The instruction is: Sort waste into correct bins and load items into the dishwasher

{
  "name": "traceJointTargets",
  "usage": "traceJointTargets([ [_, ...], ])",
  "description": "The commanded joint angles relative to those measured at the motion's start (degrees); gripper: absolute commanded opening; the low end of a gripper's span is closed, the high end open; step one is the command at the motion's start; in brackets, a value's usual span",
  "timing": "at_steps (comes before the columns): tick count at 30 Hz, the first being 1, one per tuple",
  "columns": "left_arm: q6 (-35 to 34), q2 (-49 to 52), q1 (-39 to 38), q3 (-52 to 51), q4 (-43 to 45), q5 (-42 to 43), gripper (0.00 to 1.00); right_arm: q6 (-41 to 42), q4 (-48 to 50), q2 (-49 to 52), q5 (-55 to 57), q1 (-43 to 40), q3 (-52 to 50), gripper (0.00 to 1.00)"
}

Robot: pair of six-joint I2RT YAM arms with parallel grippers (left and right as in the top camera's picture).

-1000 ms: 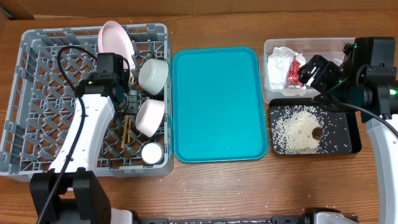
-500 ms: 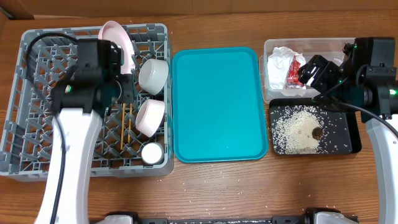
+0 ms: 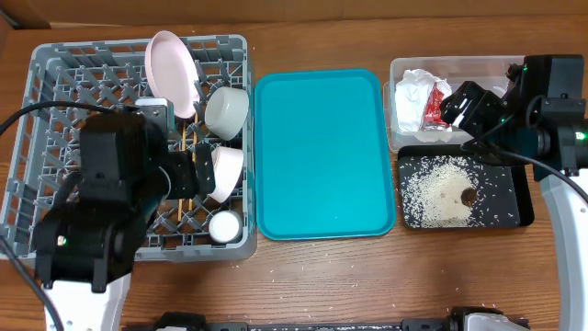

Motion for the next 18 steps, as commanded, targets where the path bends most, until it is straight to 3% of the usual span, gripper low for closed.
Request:
traceJointTargets([
  [1,-1.05,1.90,-0.22,-0.55,0.48,4.59,1.00,-0.17,0.33,-0.13,0.63,-0.11,0.48,1.00],
  [18,-1.05,13.31,-0.20,-0.55,0.35,4.57,1.00,-0.17,0.33,-0.44,0.63,-0.04,0.48,1.00],
])
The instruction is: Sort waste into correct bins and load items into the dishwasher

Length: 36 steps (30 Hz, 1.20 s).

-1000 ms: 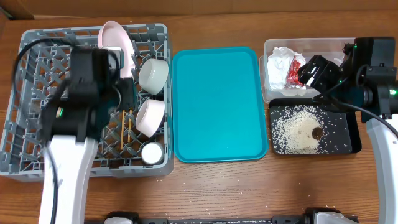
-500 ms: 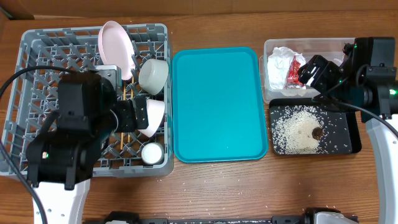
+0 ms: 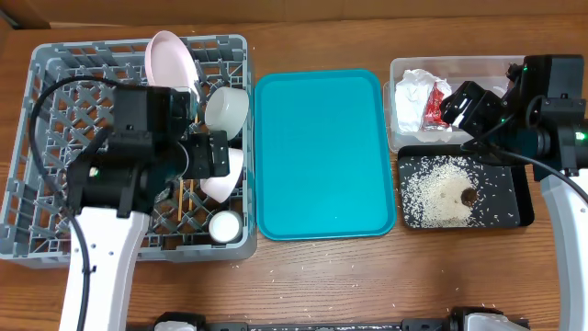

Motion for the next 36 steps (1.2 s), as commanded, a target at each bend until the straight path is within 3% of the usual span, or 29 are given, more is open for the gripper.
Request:
traceJointTargets([
  [1,-0.79,2.86,-0.20,-0.33,0.22,0.98,1.00,-0.17,0.31,-0.48,0.61,-0.04,0.48,1.00],
  [21,-0.79,17.84,-0.20,-0.33,0.26,1.01,1.00,-0.17,0.31,-0.48,0.61,-0.04,0.48,1.00],
  [36,-0.79,20.87,-0.20,-0.33,0.48,1.01,1.00,-0.17,0.31,-0.55,0.61,-0.04,0.48,1.00],
])
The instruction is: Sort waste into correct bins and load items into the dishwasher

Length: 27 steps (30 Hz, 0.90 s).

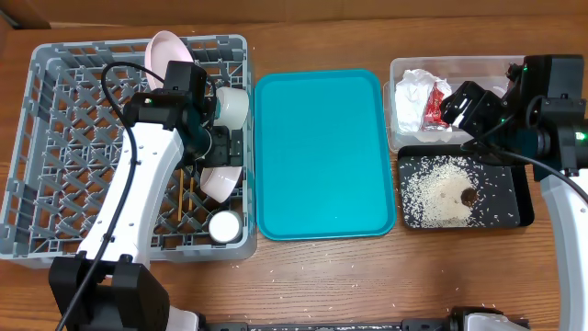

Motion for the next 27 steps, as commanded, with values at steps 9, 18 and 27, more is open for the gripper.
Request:
traceJointTargets([
  [9,-0.79,0.52,-0.20,-0.33,0.24,0.81,1.00,-0.20,0.31,-0.55,0.59,-0.04,0.48,1.00],
  [18,-0.81,0.52,-0.20,-0.33,0.24,0.83,1.00,-0.20,0.31,-2.27,0.59,2.78,0.48,1.00],
  [27,-0.79,0.52,-0.20,-0.33,0.24,0.83,1.00,-0.87,-0.55,-10.21,1.42,16.20,0.48,1.00],
])
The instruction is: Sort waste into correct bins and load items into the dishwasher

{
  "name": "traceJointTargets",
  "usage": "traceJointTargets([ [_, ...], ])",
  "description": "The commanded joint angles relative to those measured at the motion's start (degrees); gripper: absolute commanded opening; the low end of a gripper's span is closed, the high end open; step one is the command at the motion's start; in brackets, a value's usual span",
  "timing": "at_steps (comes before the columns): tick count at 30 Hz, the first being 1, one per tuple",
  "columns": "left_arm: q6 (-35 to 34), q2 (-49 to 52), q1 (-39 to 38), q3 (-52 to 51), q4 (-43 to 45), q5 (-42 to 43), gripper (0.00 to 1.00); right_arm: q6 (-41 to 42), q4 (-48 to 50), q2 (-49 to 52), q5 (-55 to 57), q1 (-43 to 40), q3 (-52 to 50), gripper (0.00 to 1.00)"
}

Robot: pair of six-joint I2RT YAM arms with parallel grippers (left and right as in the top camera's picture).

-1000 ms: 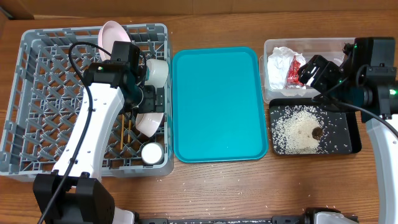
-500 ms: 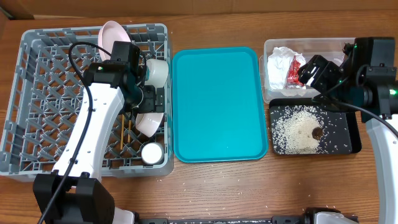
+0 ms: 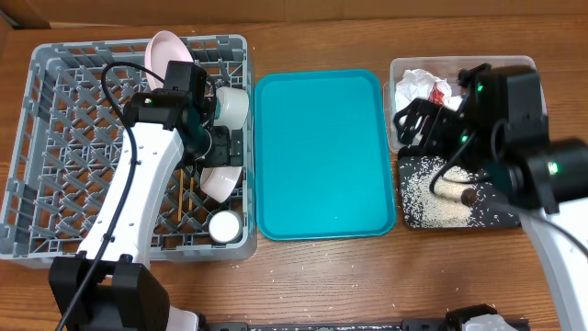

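Note:
The grey dish rack (image 3: pixel 55 138) on the left holds a pink plate (image 3: pixel 173 57), a white bowl (image 3: pixel 230 108), a pink bowl (image 3: pixel 223 180), a small white cup (image 3: pixel 224 225) and chopsticks (image 3: pixel 190 191). My left gripper (image 3: pixel 223 147) hangs over the rack's right side, just above the pink bowl. It looks open and holds nothing. My right gripper (image 3: pixel 415 127) is open and empty over the left ends of the clear bin (image 3: pixel 514 64) and the black bin (image 3: pixel 503 213). The clear bin holds crumpled white paper (image 3: pixel 415 83) and a red wrapper (image 3: pixel 440 90). Rice grains (image 3: pixel 424 195) lie scattered in the black bin.
An empty teal tray (image 3: pixel 322 152) lies between the rack and the bins. A few rice grains are strewn on the wooden table (image 3: pixel 322 285) near its front edge. The right arm's body covers much of both bins.
My right arm has swung left and forward. Its gripper went from over the clear bin's middle to the bins' left ends. The left arm and the dishes have not moved.
The left arm first loomed large over the rack's middle with its gripper by the pink bowl. It then stood further back along the rack's right side and stayed there. The right arm held still over the clear bin until its shift left just now.

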Motion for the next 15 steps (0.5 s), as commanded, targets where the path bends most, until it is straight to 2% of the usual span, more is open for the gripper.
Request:
traceJointTargets([
  [1,-0.79,0.52,-0.20,-0.33,0.24,0.81,1.00,-0.74,-1.88,-5.40,1.68,1.11,0.46,1.00],
  [4,-0.79,0.52,-0.20,-0.33,0.24,0.81,1.00,-0.81,-4.57,-9.33,1.70,0.92,-0.35,1.00],
  [8,-0.79,0.52,-0.20,-0.33,0.24,0.79,1.00,-7.65,-5.77,-16.68,7.37,0.90,-4.26,1.00],
  [12,-0.79,0.52,-0.20,-0.33,0.24,0.81,0.99,-17.25,1.62,-22.88,8.98,-0.22,-9.57,1.00],
  [15,-0.81,0.52,-0.20,-0.33,0.24,0.81,1.00,-22.84,12.02,-28.22,8.41,-2.69,-17.42,1.00],
])
